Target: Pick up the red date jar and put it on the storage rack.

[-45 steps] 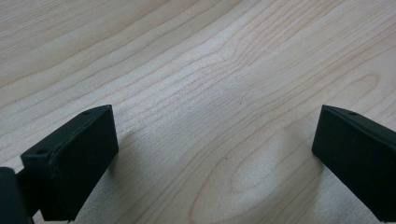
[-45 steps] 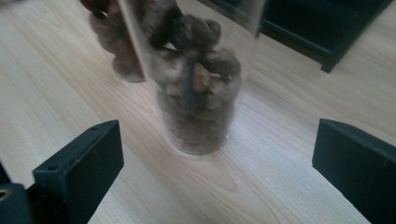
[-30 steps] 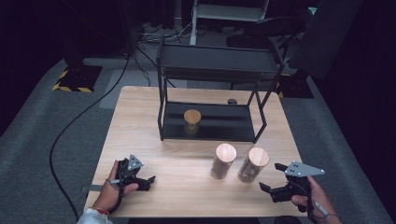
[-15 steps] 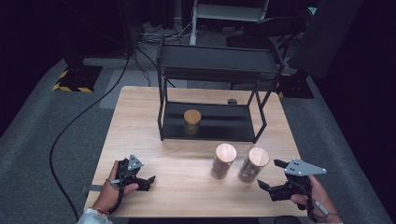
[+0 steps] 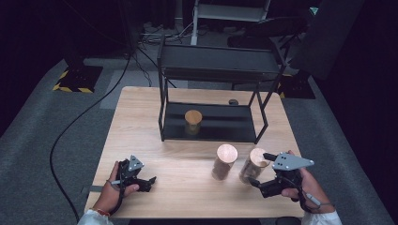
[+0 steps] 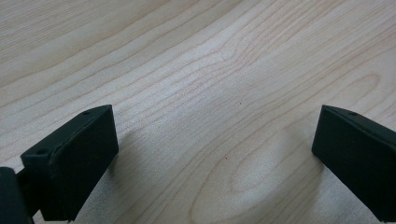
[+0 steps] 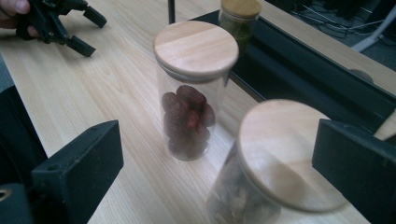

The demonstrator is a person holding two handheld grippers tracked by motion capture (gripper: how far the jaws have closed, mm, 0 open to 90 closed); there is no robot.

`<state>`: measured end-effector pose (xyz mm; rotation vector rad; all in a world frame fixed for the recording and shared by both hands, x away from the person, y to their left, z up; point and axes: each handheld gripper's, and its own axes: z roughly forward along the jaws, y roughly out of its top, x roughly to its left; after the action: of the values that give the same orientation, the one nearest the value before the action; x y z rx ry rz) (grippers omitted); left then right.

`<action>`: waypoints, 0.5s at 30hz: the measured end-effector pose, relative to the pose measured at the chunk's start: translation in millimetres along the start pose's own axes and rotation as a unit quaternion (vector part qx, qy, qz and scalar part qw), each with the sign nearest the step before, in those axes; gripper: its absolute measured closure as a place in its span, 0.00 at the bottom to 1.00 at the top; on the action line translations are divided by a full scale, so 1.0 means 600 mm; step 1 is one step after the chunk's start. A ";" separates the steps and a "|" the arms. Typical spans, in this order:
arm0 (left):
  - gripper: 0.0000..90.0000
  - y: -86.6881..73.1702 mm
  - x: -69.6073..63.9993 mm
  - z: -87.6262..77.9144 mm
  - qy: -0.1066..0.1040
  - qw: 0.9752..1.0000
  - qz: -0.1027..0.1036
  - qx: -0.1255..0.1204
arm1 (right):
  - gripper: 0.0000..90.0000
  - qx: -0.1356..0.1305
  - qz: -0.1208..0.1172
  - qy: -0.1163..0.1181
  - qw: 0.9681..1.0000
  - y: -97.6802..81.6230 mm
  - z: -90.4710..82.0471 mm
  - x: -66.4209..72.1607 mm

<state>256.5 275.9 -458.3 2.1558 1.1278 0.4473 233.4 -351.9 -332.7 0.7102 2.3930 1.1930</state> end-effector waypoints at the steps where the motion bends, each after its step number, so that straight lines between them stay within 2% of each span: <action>1: 0.00 0.000 0.000 0.000 0.000 1.000 0.000 0.000 | 0.02 0.000 -0.002 0.003 1.000 0.003 0.002 -0.001; 8: 0.00 0.000 0.000 0.000 0.001 1.000 -0.001 0.000 | 0.02 0.012 -0.004 0.029 0.999 0.030 0.028 -0.015; 10: 0.00 0.000 0.000 0.000 0.001 1.000 0.000 0.000 | 0.02 0.017 -0.005 0.025 1.000 0.037 0.034 -0.014; 15: 0.00 0.000 0.000 0.000 0.001 1.000 0.000 0.000 | 0.02 0.024 -0.013 0.032 0.999 0.054 0.048 -0.018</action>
<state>256.3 275.8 -458.3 2.1549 1.1291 0.4483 266.0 -323.7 -321.7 0.6639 2.4822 1.1691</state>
